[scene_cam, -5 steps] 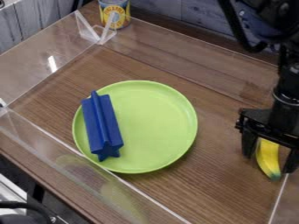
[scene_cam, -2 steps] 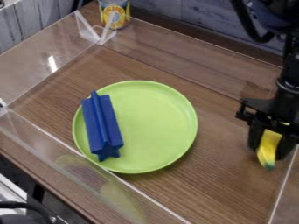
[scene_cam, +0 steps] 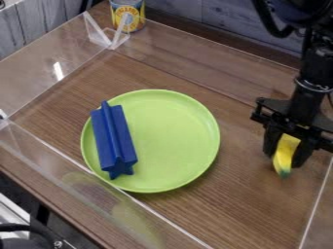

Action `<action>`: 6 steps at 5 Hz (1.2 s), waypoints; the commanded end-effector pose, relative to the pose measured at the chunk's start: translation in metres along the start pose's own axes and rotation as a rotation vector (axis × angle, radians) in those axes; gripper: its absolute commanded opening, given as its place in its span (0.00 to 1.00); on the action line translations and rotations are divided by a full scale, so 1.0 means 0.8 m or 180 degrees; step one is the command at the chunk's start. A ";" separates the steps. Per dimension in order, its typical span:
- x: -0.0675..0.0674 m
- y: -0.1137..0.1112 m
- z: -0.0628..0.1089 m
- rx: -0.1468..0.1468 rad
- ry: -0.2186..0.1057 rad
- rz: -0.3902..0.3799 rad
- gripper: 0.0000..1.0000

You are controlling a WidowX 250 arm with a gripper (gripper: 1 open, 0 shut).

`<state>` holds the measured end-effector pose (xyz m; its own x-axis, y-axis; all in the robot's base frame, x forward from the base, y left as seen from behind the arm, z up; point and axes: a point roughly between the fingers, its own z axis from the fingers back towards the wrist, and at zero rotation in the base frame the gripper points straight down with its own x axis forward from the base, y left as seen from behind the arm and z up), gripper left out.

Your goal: Put the banana in the green plate

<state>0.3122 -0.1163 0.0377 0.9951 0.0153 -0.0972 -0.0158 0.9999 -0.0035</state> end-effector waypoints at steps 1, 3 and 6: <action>0.003 0.008 0.009 -0.0009 -0.0032 -0.0142 0.00; 0.001 0.014 0.006 0.0000 0.0056 -0.0180 0.00; -0.017 0.051 0.102 0.0048 0.0001 -0.0176 0.00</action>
<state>0.3010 -0.0757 0.1029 0.9875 -0.0384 -0.1530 0.0410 0.9991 0.0138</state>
